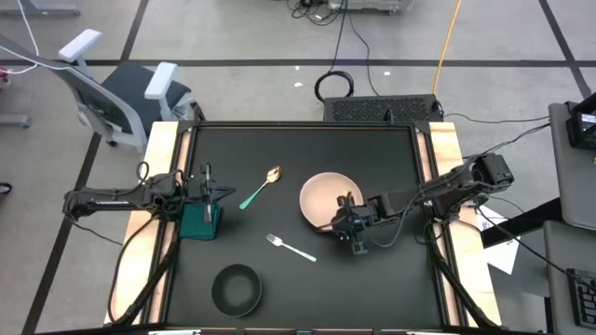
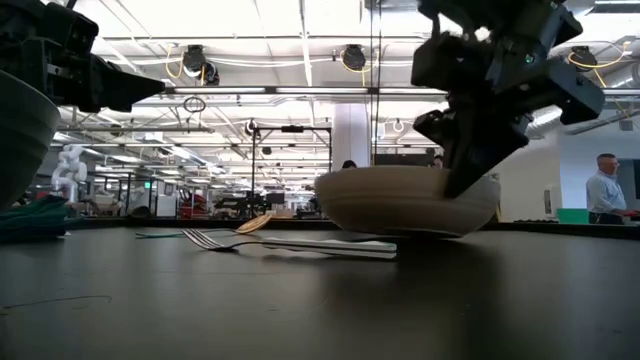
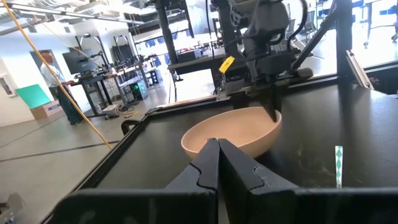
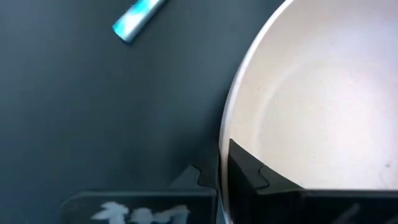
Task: Set table place
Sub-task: Move the brown plate to the center of the table
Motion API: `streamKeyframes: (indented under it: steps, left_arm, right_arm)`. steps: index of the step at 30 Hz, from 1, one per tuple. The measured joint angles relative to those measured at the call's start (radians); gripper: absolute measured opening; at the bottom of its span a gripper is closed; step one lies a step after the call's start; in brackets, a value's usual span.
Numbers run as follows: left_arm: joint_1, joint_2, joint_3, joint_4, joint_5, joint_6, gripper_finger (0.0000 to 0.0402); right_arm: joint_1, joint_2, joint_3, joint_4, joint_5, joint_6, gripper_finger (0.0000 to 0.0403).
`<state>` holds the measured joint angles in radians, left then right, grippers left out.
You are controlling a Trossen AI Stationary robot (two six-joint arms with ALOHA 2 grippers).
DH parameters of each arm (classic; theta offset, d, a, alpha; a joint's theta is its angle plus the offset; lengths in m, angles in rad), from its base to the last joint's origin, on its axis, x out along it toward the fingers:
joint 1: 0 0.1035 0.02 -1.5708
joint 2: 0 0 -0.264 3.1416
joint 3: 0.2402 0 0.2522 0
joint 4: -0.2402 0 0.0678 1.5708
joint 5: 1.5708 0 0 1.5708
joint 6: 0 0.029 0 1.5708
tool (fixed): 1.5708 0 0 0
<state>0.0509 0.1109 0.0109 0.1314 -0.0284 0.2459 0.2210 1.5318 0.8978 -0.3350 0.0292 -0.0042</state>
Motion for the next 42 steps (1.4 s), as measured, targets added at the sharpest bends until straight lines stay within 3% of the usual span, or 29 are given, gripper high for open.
streamKeyframes:
  steps: [16,27,42]
  left_arm:
    - [0.000,0.000,0.000,0.000,0.000,0.000,0.0015]
    - [0.000,0.000,0.000,0.001,0.000,0.000,0.0015]
    - [0.000,0.000,0.000,0.000,0.000,-0.015,0.0015]
  right_arm:
    - [0.082,0.066,0.001,0.038,0.013,0.073,0.0000]
    - [0.125,0.161,0.097,0.020,0.010,0.091,0.0000]
    - [0.152,0.166,0.100,0.020,0.004,0.148,0.0000]
